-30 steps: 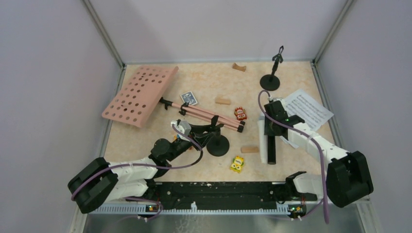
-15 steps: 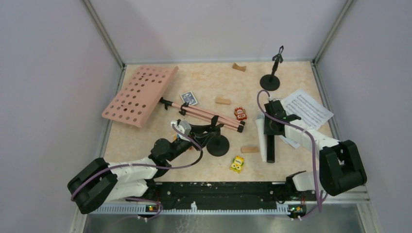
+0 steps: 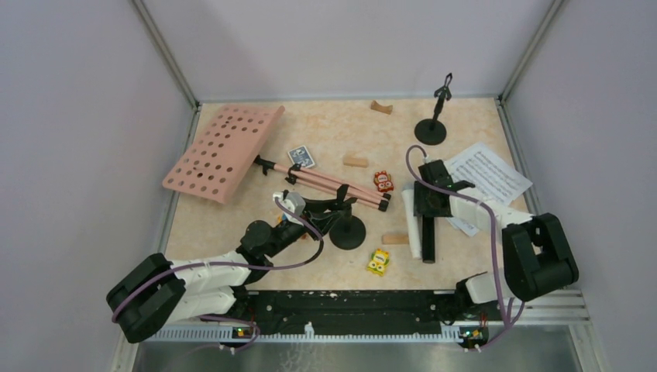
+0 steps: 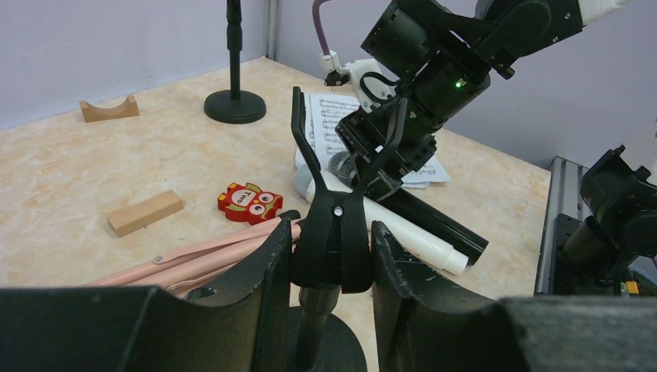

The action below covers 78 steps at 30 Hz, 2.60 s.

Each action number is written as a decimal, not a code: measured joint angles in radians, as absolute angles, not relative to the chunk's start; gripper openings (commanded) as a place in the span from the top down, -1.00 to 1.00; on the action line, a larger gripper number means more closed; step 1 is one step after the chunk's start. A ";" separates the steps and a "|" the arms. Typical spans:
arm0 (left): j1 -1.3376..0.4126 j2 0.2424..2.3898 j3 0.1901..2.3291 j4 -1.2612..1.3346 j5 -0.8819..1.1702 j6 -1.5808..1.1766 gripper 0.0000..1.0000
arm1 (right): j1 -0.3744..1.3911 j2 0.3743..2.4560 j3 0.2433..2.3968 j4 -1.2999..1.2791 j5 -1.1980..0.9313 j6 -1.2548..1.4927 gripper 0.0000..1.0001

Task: Pack up the instrument practice props

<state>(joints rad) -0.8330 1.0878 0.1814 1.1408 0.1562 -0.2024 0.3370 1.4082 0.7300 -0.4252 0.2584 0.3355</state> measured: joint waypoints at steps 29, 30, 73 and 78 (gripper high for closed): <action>-0.833 0.680 0.233 0.764 0.062 -0.154 -0.98 | 0.731 0.787 0.313 0.446 -0.406 0.017 -0.43; -0.833 0.639 0.233 0.727 0.047 -0.150 -0.97 | 0.746 0.810 0.311 0.478 -0.398 0.009 -0.43; -0.833 0.183 0.239 0.194 -0.214 -0.132 -0.97 | 0.825 1.028 0.709 0.450 -0.206 -0.123 1.00; -0.833 0.185 0.240 0.183 -0.274 -0.175 -0.97 | 0.645 1.053 0.849 0.403 -0.125 -0.104 1.00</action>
<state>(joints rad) -0.8330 0.1848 0.2398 0.1825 -0.2737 -0.1749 0.6445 1.0534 0.8490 0.4030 -0.1249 -0.1040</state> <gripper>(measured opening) 0.987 0.279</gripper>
